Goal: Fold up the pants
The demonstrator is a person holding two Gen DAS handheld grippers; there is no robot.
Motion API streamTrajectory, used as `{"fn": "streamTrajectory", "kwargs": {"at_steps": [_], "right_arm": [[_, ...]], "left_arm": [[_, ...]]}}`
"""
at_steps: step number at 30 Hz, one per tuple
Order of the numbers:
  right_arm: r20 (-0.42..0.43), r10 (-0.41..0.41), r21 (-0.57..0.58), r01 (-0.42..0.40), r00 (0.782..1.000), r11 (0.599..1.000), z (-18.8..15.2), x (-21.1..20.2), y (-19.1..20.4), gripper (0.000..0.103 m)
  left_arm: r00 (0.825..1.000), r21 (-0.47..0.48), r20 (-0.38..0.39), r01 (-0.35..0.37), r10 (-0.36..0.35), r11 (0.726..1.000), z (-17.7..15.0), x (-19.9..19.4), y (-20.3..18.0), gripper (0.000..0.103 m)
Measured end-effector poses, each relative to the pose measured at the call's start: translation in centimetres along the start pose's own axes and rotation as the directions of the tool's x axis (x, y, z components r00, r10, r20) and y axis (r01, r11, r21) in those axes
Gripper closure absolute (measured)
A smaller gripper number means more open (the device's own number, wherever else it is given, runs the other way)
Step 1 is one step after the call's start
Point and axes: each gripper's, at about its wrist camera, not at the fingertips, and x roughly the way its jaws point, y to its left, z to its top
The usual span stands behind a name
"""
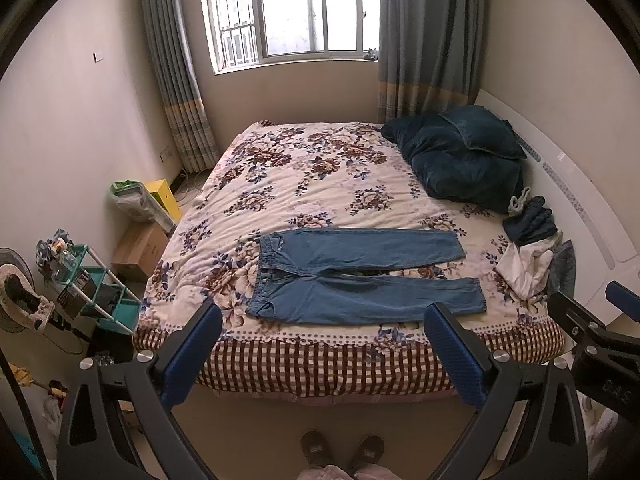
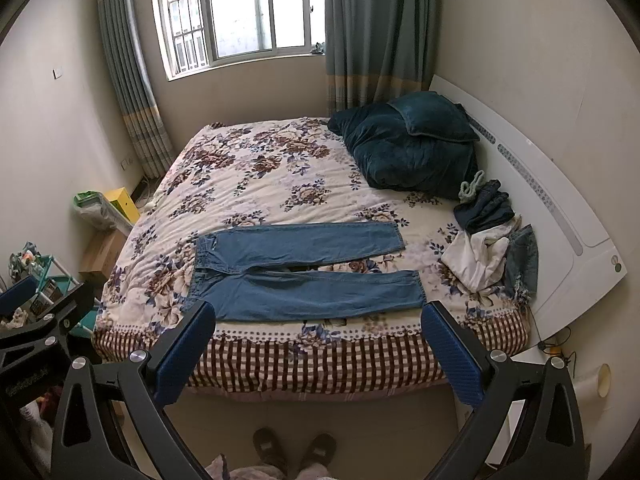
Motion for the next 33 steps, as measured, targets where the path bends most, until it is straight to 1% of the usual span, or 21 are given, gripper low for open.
{"fn": "streamTrajectory", "kwargs": {"at_steps": [15, 27, 33], "right_arm": [[-0.003, 0.009, 0.007, -0.009, 1.000, 1.000, 0.1, -0.1, -0.9, 0.000], [-0.004, 0.011, 0.008, -0.011, 1.000, 1.000, -0.1, -0.1, -0.9, 0.000], [-0.016, 0.023, 0.022, -0.023, 1.000, 0.999, 0.3, 1.2, -2.1, 0.000]], "left_arm": [[1.000, -0.002, 0.006, 0.002, -0.002, 1.000, -0.4, -0.1, -0.1, 0.000], [1.000, -0.004, 0.007, -0.001, 0.001, 1.000, -0.6, -0.2, 0.0, 0.000], [1.000, -0.010, -0.002, -0.006, 0.006, 1.000, -1.0, 0.0, -0.1, 0.000]]}}
